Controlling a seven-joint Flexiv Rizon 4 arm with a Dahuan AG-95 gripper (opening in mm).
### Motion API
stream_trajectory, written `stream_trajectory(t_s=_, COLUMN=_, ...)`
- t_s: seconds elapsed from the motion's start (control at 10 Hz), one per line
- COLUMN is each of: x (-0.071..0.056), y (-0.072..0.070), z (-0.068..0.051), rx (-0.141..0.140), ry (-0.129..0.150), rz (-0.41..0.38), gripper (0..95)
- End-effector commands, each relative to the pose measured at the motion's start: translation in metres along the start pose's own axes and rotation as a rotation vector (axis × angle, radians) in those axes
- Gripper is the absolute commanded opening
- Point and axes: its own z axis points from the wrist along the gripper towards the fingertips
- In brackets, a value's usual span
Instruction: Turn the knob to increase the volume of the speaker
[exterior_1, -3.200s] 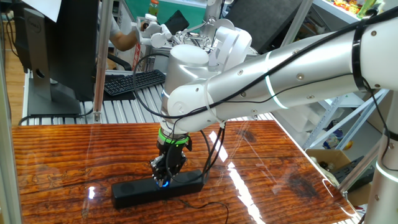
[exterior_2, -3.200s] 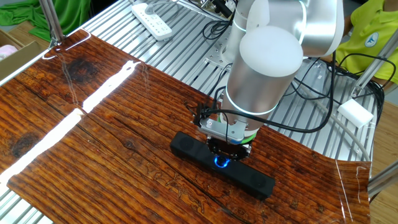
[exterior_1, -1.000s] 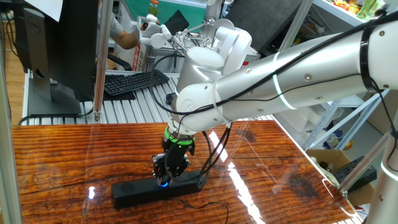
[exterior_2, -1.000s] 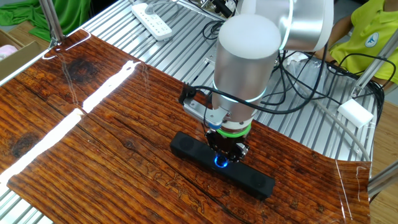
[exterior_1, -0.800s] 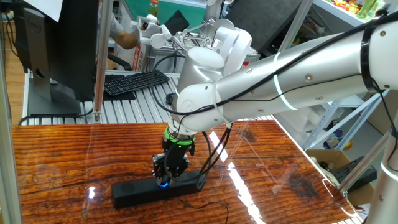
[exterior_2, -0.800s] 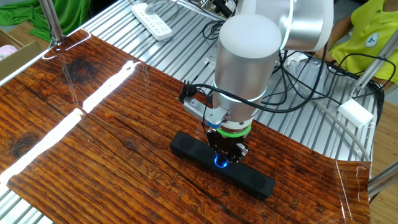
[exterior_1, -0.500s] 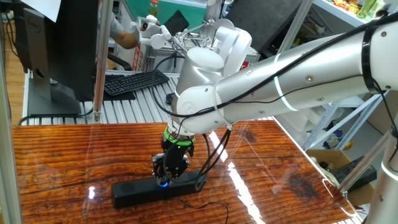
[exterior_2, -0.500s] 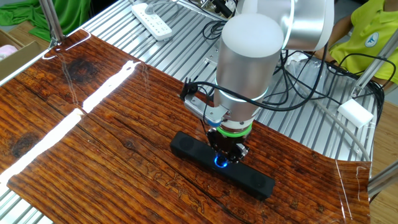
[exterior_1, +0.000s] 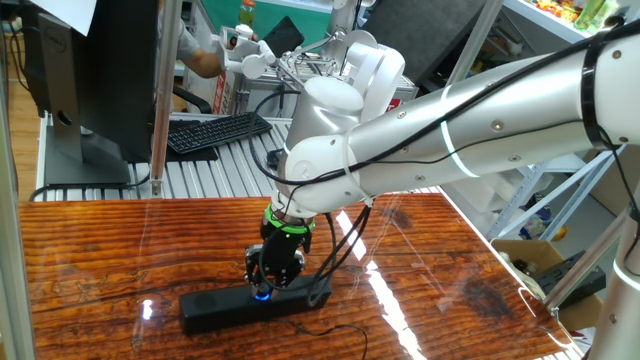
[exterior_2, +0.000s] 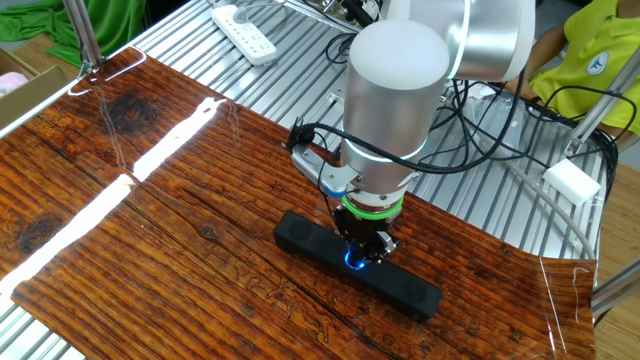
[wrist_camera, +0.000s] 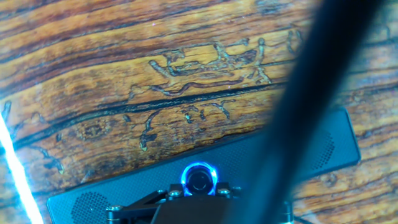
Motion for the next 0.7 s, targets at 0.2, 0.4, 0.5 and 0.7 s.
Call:
stream_trajectory(t_s=0.2, x=-0.0006, y=-0.0015, z=0.0069, rx=-0.011, ry=-0.013, rz=0.047, gripper=0.0)
stream_trajectory(t_s=0.4, x=-0.0006, y=-0.0015, z=0.0071, rx=-0.028, ry=-0.015, rz=0.081, gripper=0.0)
stream_trajectory(t_s=0.5, x=-0.0006, y=-0.0015, z=0.0071, rx=-0.027, ry=-0.015, rz=0.091, gripper=0.0)
stream_trajectory(t_s=0.7, x=-0.0006, y=-0.0015, z=0.0072, rx=-0.028, ry=-0.019, rz=0.121, gripper=0.0)
